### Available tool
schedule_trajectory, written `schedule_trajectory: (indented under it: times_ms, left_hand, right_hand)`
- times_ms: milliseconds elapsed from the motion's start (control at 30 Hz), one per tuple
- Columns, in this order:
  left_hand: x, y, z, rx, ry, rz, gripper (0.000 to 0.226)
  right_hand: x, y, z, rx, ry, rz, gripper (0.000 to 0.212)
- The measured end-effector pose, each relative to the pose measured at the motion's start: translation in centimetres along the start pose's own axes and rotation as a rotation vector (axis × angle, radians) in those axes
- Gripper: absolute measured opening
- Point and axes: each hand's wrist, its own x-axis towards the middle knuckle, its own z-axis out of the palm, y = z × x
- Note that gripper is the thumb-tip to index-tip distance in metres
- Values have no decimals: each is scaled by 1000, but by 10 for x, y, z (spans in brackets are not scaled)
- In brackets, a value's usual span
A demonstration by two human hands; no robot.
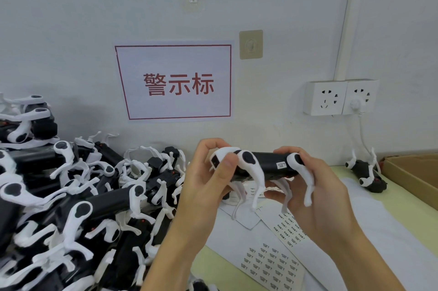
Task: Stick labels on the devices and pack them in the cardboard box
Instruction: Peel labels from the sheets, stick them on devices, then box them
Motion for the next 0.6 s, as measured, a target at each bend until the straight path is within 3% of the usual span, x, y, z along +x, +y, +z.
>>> schedule_trajectory:
  times_ms: [267,400,500,600]
  left_hand:
    - [1,-1,0,-5,-5,-68,25]
    - [1,-1,0,60,-6,-165,39]
    - [2,-4,3,-43,33,-271,55]
    - [2,-6,6,-154,90,-336,56]
  right_hand:
    - [0,-1,-7,12,29,-3,40]
    - [0,-4,-5,-94,65,-27,40]
    - [0,-4,-5,-230,85,-67,23]
    - [0,-5,-4,-318,57,-86,24]
